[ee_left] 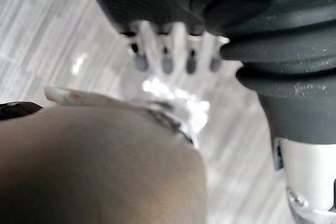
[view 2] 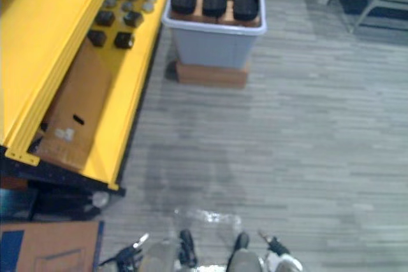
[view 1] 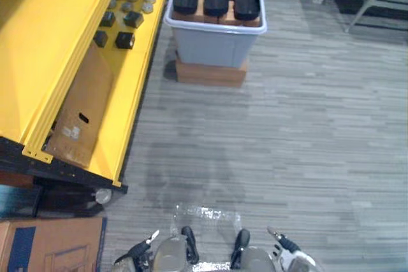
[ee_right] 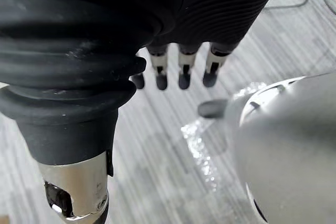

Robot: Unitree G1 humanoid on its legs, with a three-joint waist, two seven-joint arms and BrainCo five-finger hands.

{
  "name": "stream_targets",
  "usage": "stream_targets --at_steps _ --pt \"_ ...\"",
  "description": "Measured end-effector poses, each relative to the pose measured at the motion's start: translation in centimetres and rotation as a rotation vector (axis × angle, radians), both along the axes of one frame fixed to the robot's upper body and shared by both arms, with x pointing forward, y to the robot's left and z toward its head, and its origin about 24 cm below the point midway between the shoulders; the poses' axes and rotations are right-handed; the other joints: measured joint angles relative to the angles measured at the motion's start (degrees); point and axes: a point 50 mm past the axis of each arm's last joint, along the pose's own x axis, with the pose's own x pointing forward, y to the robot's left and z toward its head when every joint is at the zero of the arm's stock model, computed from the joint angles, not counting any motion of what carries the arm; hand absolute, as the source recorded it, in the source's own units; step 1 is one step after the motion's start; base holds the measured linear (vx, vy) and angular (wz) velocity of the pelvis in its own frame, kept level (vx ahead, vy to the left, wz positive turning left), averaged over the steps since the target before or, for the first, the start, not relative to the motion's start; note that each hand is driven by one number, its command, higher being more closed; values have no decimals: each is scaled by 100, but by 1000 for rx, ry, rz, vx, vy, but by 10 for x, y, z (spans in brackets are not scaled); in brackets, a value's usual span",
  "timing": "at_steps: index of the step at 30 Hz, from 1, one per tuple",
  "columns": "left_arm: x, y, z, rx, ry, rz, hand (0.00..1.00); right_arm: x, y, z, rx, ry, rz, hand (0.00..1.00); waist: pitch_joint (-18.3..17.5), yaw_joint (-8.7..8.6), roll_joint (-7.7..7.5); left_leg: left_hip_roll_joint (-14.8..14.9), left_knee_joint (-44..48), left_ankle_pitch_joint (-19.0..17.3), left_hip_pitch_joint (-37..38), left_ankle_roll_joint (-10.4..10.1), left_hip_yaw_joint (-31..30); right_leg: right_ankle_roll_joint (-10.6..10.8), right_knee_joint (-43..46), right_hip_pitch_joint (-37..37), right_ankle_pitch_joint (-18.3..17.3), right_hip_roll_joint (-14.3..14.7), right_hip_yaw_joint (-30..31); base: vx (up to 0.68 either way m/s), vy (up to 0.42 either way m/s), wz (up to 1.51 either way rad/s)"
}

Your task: Walk over and take plastic housings, then place them on the shelf

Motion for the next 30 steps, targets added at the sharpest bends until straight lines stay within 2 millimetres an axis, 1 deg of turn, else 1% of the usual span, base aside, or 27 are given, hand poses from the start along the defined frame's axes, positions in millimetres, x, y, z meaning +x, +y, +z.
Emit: stream_targets --at_steps 5,8,11,13,16,19,21,22,23,24,25,26,27,28,29,30 --pt "1 0 1 12 -16 -17 0 -1 0 0 2 2 -5 0 8 11 7 16 107 -26 -143 2 -110 -23 111 -90 -61 6 -18 -39 1 9" --pt "2 -1 1 20 -24 -26 0 -1 0 0 0 1 0 0 7 6 10 7 76 -23 -33 4 -111 -21 134 -9 -96 0 -15 0 0 0" --pt "2 -2 1 28 -35 -29 0 -10 0 -2 -4 13 16 0 -12 13 25 -46 -80 -11 279 -4 -128 23 60 284 -120 -9 -40 41 -14 6" --pt "0 -4 0 24 -30 -29 0 -12 -1 -3 -15 11 39 0 -66 13 54 -84 -175 14 368 -13 -124 27 7 353 -122 -20 -44 45 -4 1" --pt "-8 -7 -3 13 -11 -24 0 -14 1 -3 -25 18 70 0 -195 12 155 -94 -216 16 482 -16 -103 34 -64 460 -119 -15 -45 65 5 -2" --pt "-20 -8 -7 6 26 -13 0 -15 3 -4 -26 31 90 0 -311 20 171 -74 -280 1 633 -36 -45 39 -78 556 -115 -12 -23 48 8 -7" --pt "-27 -7 -8 -4 62 -3 0 -12 3 -3 -21 33 94 0 -337 34 135 -20 -210 -107 649 -58 40 83 195 447 -212 -68 0 10 35 -19" --pt "-31 -6 -9 -6 86 0 0 -12 2 -3 -21 38 93 0 -323 23 105 9 -69 -275 640 -45 55 152 781 218 -427 -196 31 -25 58 -10" --pt "-35 -5 -10 -3 108 -8 0 -18 0 -5 -24 63 86 0 -329 -8 106 31 21 -365 665 9 30 121 1663 -113 -501 -367 40 -39 70 -7" --pt "-36 -5 -11 -2 115 -10 0 -23 0 -6 -19 76 67 0 -344 -20 94 35 28 -409 748 66 29 112 2183 -336 -491 -474 54 -12 71 -1" --pt "-38 -1 -10 5 123 -11 0 -31 -4 -7 -21 98 42 0 -338 -38 38 48 115 -494 873 113 23 7 2831 -687 -682 -570 125 17 44 1" --pt "-43 1 -11 7 137 -7 0 -39 -4 -9 -10 129 37 0 -337 -64 27 112 219 -567 957 72 4 15 2740 -731 -826 -535 154 66 -3 19" --pt "-46 4 -11 14 149 -4 0 -57 -2 -13 4 181 28 0 -367 -83 -29 203 382 -695 973 33 -104 10 2400 -769 -827 -404 145 75 -41 33" --pt "-46 5 -11 17 149 -4 0 -66 0 -15 14 205 17 0 -377 -107 -71 231 437 -741 986 23 -161 40 2164 -792 -804 -343 149 127 -81 38" --pt "-46 7 -11 21 149 -4 0 -80 1 -17 27 245 4 0 -384 -130 -132 273 498 -818 1036 -23 -210 163 1605 -859 -684 -229 157 159 -75 25" --pt "-46 6 -11 21 147 -9 0 -97 3 -20 42 295 -6 0 -386 -145 -132 340 563 -910 1099 -125 -234 187 977 -882 -401 -95 150 179 -68 14"
